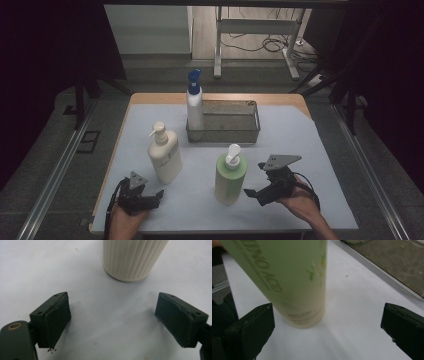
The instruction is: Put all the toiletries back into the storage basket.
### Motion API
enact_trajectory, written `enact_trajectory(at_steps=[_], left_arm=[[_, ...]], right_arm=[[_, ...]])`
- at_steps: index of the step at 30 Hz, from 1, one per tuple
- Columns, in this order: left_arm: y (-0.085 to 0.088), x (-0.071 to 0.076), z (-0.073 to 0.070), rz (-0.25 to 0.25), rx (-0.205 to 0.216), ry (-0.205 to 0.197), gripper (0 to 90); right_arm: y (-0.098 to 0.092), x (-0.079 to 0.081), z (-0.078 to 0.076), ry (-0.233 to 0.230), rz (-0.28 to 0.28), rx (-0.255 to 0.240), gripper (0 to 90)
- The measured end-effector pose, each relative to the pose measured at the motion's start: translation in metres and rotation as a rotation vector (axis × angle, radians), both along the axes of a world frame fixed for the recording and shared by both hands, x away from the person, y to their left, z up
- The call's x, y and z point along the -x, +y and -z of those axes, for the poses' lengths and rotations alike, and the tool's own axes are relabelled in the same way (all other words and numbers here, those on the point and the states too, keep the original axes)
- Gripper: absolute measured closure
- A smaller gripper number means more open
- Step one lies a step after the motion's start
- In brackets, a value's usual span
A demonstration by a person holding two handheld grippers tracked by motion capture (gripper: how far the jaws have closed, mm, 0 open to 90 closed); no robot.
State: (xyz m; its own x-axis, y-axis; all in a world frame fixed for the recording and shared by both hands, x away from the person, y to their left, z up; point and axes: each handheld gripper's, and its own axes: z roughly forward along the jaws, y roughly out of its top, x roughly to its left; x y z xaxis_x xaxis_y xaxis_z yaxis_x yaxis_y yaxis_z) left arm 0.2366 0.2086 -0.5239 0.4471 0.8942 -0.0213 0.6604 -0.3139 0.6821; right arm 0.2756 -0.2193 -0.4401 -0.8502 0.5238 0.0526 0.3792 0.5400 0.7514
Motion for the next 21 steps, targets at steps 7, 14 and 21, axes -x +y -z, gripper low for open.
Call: enact_trajectory(at_steps=[7,14,21], left_arm=[[0.000,0.000,0.000,0.000,0.001,0.001,12.6],[0.000,0.000,0.000,-0.002,0.003,0.002,12.6],[0.000,0.000,0.000,-0.003,0.002,0.001,12.6]], right_arm=[[0.015,0.001,-0.009,-0.016,-0.035,-0.014,0.0],[0.027,0.002,-0.013,-0.030,-0.057,-0.009,0.0],[0.041,0.001,-0.016,-0.031,-0.076,-0.014,0.0]])
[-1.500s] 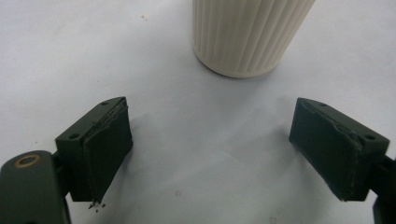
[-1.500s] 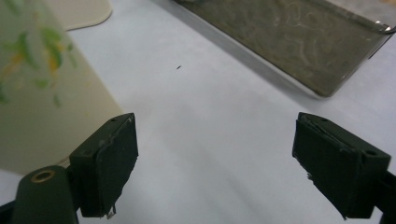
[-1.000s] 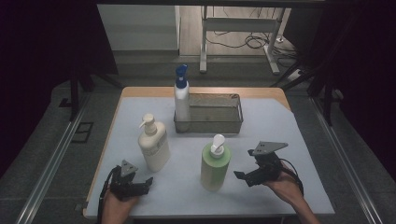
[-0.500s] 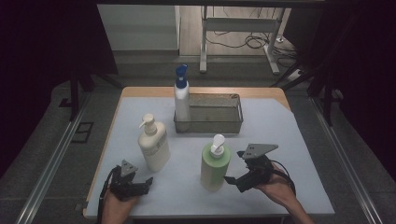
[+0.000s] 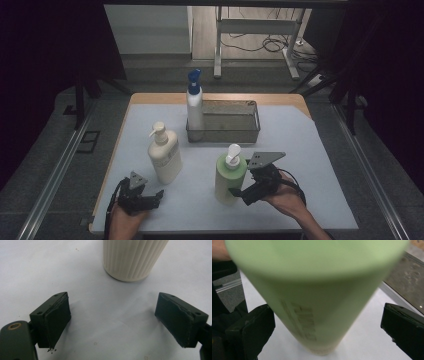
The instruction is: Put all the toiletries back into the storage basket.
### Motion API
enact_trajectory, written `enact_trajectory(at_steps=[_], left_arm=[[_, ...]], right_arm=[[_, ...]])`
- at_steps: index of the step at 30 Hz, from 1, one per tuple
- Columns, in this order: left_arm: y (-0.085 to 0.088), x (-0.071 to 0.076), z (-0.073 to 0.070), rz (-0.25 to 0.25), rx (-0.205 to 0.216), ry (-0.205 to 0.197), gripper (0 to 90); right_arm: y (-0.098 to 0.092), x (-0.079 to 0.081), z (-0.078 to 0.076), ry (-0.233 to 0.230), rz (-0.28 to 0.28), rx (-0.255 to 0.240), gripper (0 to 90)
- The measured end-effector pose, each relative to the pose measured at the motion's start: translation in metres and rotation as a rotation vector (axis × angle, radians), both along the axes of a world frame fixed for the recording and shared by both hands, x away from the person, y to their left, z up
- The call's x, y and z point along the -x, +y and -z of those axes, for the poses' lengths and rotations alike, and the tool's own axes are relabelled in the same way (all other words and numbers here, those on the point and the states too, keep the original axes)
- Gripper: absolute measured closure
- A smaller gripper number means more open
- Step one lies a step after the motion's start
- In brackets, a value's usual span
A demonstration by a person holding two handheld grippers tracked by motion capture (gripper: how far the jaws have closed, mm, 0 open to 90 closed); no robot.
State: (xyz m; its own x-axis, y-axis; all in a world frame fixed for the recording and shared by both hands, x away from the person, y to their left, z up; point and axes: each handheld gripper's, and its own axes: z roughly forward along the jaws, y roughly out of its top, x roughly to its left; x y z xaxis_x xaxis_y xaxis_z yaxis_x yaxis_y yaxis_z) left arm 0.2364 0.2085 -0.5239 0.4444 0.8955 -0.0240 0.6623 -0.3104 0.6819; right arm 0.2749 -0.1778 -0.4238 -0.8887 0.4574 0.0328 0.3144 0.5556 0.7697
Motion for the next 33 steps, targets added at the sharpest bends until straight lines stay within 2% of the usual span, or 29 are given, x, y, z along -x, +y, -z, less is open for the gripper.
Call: enact_trajectory(at_steps=[8,15,23,29,33], left_arm=[[0.000,0.000,0.000,0.000,0.001,0.000,12.6],[0.000,0.000,0.000,0.003,-0.001,-0.001,12.6],[0.000,0.000,0.000,0.002,-0.002,0.000,12.6],[0.000,0.000,0.000,0.002,-0.001,0.001,12.6],[0.000,0.000,0.000,0.001,0.001,0.003,12.6]], right_arm=[[0.012,-0.002,-0.001,0.000,-0.011,-0.006,1.1],[0.021,-0.003,0.000,-0.005,-0.017,-0.013,8.2],[0.021,0.001,0.001,-0.033,0.008,-0.008,11.7],[0.019,0.003,0.001,-0.034,0.035,-0.017,12.2],[0.019,0.003,-0.003,-0.041,0.068,0.004,12.3]])
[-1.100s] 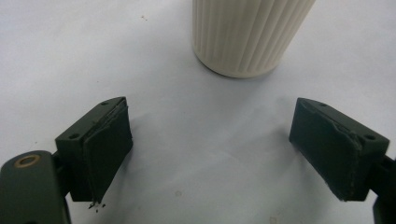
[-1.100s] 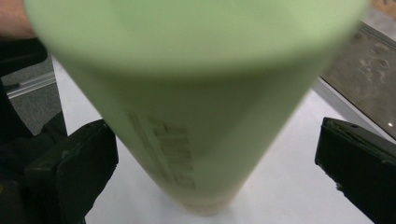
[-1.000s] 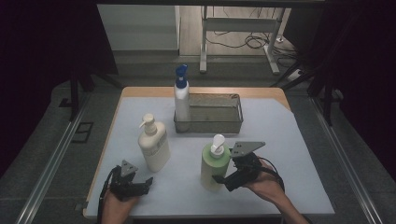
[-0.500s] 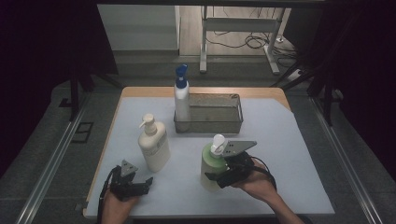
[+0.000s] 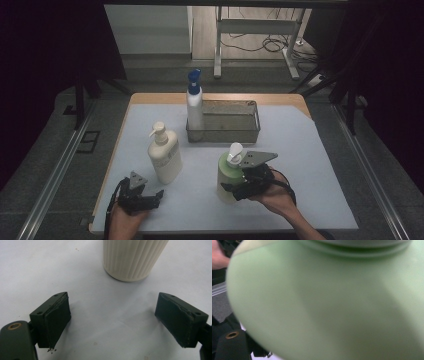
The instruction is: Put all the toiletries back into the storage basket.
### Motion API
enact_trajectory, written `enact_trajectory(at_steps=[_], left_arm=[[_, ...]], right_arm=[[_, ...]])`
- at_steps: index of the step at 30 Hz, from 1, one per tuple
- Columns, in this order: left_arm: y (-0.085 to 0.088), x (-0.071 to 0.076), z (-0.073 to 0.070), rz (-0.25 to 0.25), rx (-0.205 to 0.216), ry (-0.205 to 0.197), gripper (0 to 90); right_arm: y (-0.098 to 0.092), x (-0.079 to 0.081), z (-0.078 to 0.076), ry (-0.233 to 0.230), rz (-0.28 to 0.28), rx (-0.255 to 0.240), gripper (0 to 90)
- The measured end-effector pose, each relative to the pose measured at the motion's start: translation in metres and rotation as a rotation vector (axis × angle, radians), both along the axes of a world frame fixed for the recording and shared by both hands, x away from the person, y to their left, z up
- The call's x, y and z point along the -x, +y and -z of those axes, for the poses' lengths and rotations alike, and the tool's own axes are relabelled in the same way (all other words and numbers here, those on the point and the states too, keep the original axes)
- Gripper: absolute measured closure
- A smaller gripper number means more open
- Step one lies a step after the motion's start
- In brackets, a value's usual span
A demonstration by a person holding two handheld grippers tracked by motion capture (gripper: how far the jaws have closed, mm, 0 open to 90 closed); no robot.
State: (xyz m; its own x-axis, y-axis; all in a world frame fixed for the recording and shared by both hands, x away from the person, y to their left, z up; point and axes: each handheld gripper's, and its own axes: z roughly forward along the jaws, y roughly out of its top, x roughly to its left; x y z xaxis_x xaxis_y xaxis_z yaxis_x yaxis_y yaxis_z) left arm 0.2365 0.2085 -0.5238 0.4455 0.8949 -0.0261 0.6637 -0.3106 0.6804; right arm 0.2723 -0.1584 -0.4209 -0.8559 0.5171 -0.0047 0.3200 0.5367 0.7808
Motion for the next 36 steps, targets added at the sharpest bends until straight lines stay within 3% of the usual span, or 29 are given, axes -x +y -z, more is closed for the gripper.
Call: enact_trajectory(at_steps=[8,29,36], left_arm=[[0.000,0.000,0.000,-0.001,0.001,-0.002,12.6],[0.000,0.000,0.000,-0.001,0.000,-0.002,12.6],[0.000,0.000,0.000,-0.001,0.001,-0.002,12.6]], right_arm=[[-0.001,-0.008,-0.009,-0.016,0.038,0.002,12.4],[0.008,-0.050,-0.038,-0.038,0.126,-0.053,12.4],[0.014,-0.063,-0.047,-0.051,0.144,-0.044,12.4]])
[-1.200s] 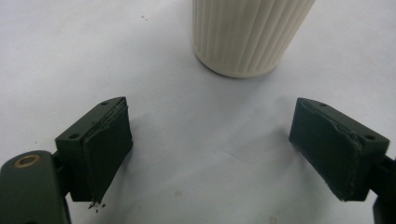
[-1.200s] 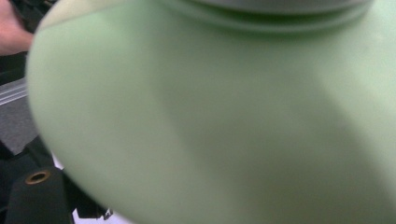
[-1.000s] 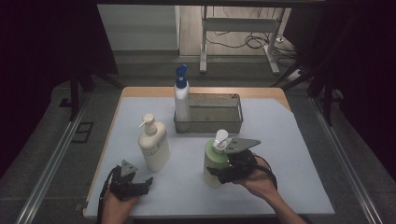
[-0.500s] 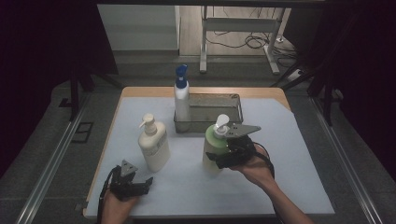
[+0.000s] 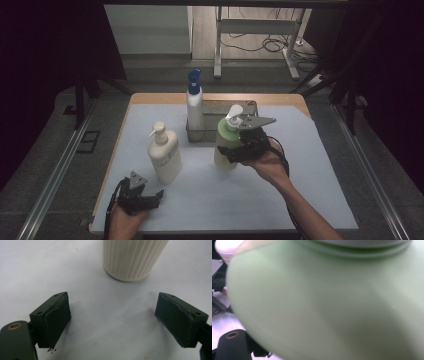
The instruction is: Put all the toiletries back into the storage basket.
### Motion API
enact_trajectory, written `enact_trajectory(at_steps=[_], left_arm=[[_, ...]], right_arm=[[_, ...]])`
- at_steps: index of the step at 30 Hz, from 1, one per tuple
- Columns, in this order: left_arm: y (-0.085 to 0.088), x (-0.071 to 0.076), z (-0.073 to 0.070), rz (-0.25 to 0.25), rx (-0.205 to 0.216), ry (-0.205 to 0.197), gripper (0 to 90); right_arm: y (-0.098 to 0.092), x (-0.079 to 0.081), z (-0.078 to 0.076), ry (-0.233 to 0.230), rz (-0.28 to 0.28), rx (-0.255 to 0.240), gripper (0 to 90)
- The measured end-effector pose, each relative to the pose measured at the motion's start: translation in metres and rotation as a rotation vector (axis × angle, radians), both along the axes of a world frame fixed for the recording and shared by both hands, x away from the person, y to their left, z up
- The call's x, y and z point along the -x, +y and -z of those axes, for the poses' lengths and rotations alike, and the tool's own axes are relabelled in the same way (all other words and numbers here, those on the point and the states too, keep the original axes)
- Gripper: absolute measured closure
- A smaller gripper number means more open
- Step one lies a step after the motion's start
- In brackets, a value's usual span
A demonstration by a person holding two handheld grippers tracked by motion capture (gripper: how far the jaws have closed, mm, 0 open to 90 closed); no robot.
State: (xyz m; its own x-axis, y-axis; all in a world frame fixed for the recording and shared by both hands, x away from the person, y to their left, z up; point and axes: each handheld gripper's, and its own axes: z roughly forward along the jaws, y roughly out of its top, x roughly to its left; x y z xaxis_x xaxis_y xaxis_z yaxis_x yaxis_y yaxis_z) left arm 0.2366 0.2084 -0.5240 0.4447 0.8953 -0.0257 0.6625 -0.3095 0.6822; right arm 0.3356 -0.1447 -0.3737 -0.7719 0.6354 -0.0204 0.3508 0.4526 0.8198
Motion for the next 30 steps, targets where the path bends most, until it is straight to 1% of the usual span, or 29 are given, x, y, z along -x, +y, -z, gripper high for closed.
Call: enact_trajectory(at_steps=[9,14,18,20,28,30], left_arm=[[0.000,0.000,0.000,0.000,0.001,0.000,12.6],[0.000,0.000,0.000,0.000,0.000,0.001,12.6],[0.000,0.000,0.000,0.000,0.001,0.000,12.6],[0.000,0.000,0.000,0.001,0.000,0.001,12.6],[0.000,0.000,0.000,-0.003,0.005,-0.002,12.6],[0.000,0.000,0.000,-0.003,0.005,-0.002,12.6]], right_arm=[[0.004,-0.014,-0.011,-0.012,0.034,0.000,12.4],[0.005,-0.024,-0.018,-0.026,0.053,-0.008,12.4],[0.006,-0.029,-0.022,-0.033,0.063,-0.007,12.4],[0.008,-0.033,-0.025,-0.039,0.077,-0.008,12.4],[0.010,-0.047,-0.033,-0.048,0.109,-0.023,12.5],[0.011,-0.054,-0.034,-0.038,0.123,-0.039,12.4]])
